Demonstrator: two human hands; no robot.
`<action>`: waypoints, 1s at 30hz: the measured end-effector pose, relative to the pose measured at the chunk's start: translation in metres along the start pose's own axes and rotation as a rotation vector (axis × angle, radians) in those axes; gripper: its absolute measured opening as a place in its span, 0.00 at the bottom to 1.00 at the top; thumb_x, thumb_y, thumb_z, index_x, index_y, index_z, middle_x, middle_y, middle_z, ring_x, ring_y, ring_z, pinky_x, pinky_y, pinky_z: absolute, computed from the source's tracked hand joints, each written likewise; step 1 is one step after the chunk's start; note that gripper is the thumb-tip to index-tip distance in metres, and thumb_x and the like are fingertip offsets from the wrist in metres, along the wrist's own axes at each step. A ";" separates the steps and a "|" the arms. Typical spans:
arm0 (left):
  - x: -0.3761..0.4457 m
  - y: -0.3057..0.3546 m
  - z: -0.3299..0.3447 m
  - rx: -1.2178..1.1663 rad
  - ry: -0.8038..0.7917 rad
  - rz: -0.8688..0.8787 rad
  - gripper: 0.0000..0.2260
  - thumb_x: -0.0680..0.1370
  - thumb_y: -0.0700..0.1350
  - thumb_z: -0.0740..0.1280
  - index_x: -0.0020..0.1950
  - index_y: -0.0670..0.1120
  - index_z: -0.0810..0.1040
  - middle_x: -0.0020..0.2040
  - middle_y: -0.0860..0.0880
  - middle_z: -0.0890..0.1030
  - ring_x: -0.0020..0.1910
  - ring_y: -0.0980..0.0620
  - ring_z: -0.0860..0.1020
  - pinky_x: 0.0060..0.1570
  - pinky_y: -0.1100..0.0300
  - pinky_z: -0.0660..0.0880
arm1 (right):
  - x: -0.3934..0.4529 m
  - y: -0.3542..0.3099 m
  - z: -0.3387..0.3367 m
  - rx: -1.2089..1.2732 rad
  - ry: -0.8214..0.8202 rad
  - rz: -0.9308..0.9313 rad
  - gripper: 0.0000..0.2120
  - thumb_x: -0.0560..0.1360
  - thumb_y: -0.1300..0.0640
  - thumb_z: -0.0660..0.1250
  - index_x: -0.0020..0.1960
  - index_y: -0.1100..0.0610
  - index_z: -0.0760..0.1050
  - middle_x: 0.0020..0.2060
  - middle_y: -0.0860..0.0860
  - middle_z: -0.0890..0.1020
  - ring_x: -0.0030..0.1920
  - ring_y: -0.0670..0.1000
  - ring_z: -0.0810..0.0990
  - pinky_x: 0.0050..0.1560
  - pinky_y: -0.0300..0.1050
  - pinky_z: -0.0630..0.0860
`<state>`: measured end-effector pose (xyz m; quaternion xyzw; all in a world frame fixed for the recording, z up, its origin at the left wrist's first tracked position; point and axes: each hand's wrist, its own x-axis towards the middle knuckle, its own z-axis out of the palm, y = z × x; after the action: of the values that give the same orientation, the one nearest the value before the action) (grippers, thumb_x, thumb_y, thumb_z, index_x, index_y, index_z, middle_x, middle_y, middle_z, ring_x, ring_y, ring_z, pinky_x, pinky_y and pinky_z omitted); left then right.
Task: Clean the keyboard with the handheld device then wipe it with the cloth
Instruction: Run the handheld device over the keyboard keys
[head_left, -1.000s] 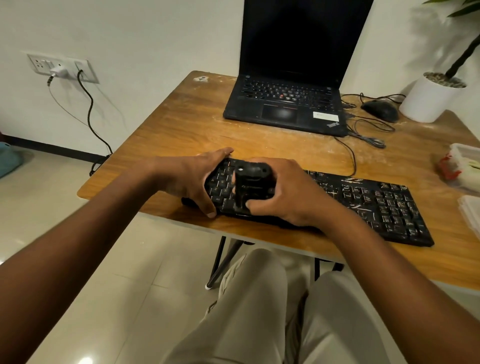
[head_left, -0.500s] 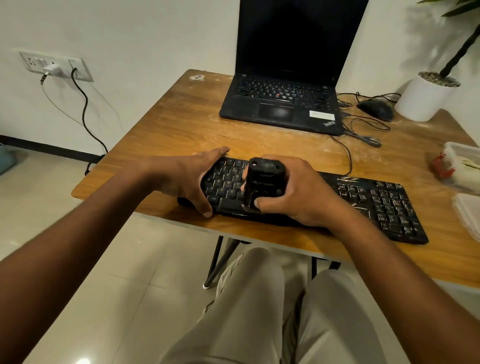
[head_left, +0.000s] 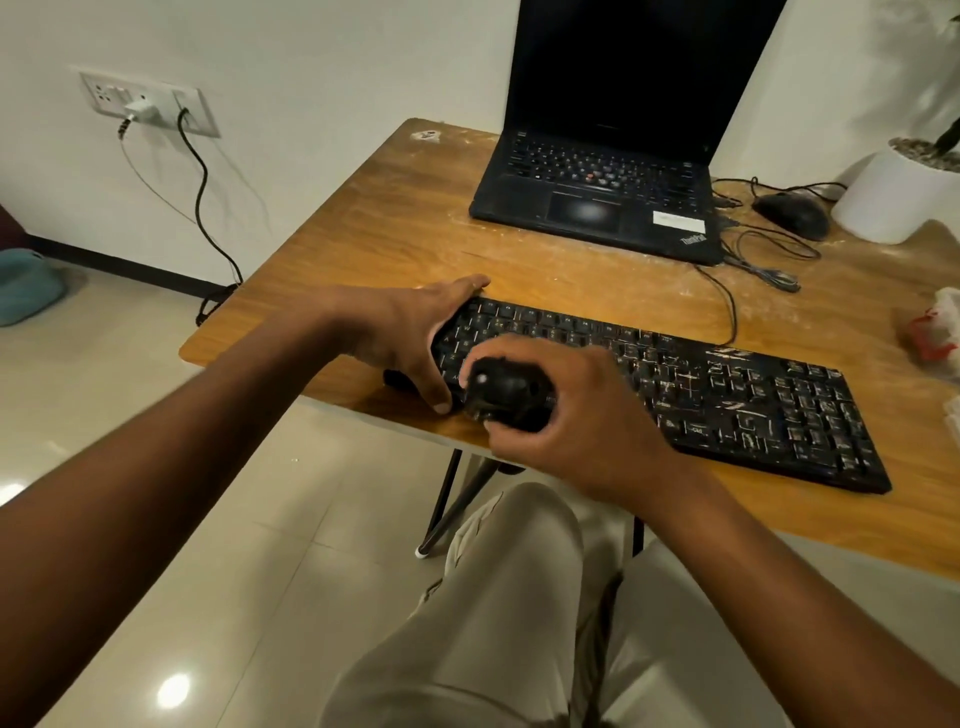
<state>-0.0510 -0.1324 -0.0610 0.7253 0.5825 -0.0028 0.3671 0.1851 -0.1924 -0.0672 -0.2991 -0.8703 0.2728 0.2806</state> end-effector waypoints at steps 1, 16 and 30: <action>0.000 0.000 0.000 0.000 -0.003 0.004 0.67 0.61 0.46 0.86 0.82 0.61 0.38 0.82 0.51 0.56 0.77 0.47 0.60 0.74 0.51 0.63 | -0.001 0.001 0.005 -0.020 -0.005 -0.014 0.24 0.70 0.59 0.77 0.64 0.50 0.79 0.50 0.48 0.84 0.49 0.46 0.82 0.50 0.43 0.81; 0.000 -0.001 -0.001 -0.002 -0.006 0.022 0.66 0.62 0.45 0.85 0.82 0.60 0.38 0.81 0.50 0.57 0.76 0.47 0.62 0.73 0.52 0.66 | -0.028 0.004 -0.018 -0.273 0.056 -0.089 0.23 0.69 0.59 0.77 0.60 0.44 0.78 0.47 0.44 0.82 0.48 0.41 0.77 0.48 0.34 0.78; 0.002 -0.001 -0.001 -0.002 -0.006 0.014 0.66 0.62 0.45 0.85 0.83 0.60 0.38 0.81 0.51 0.56 0.75 0.49 0.62 0.69 0.56 0.65 | -0.046 0.017 -0.045 -0.203 -0.038 0.099 0.25 0.66 0.56 0.79 0.62 0.45 0.81 0.52 0.42 0.83 0.52 0.42 0.82 0.54 0.41 0.81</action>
<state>-0.0517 -0.1299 -0.0623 0.7289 0.5761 -0.0017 0.3697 0.2512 -0.1980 -0.0613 -0.3634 -0.8827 0.2024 0.2186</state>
